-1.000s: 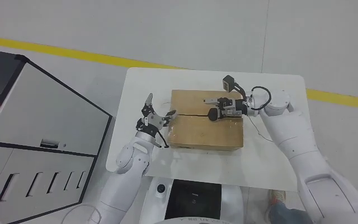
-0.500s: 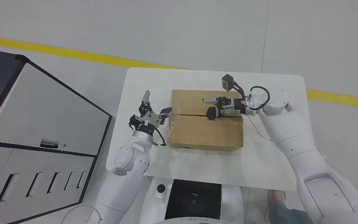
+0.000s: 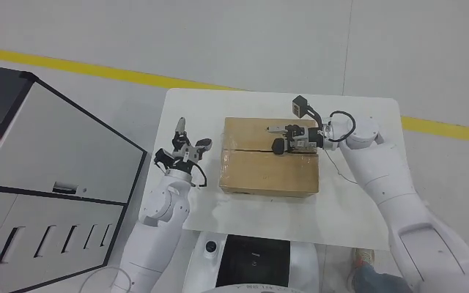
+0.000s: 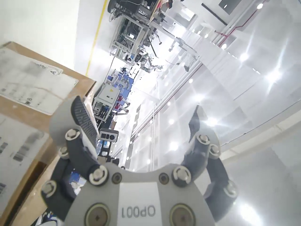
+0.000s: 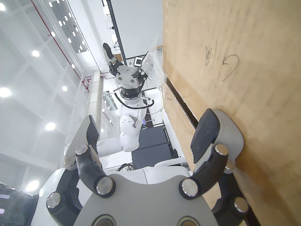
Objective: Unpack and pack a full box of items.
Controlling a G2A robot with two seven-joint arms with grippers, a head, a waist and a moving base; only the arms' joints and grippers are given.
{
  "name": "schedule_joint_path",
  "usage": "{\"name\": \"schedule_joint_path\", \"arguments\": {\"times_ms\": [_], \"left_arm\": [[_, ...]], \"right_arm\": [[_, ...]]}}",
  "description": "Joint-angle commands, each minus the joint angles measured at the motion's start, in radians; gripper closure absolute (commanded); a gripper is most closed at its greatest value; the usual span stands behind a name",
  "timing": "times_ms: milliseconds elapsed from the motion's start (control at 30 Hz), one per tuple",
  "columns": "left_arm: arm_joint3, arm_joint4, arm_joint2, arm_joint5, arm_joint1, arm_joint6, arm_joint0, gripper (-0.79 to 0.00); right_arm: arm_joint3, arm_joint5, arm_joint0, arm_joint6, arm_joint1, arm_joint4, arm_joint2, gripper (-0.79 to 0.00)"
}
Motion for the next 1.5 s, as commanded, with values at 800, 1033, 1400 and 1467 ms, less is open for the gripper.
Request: {"name": "schedule_joint_path", "arguments": {"times_ms": [800,1033,1400,1467], "left_arm": [[-0.011,0.075,0.022,0.02,0.002,-0.019,0.003,-0.785],[0.011,0.127,0.005,0.014,0.007,-0.054,-0.014,-0.785],[0.032,0.186,0.101,0.013,-0.004,-0.057,-0.039,-0.785],[0.034,0.192,0.12,0.01,-0.007,-0.046,-0.043,-0.785]], "right_arm": [[-0.004,-0.002,0.001,0.0,-0.001,0.0,-0.006,-0.785],[-0.025,0.001,-0.014,-0.03,0.002,-0.007,-0.001,-0.785],[-0.073,-0.008,-0.049,0.011,0.029,-0.007,0.054,-0.785],[-0.082,-0.006,-0.055,0.014,0.032,-0.008,0.058,-0.785]]}}
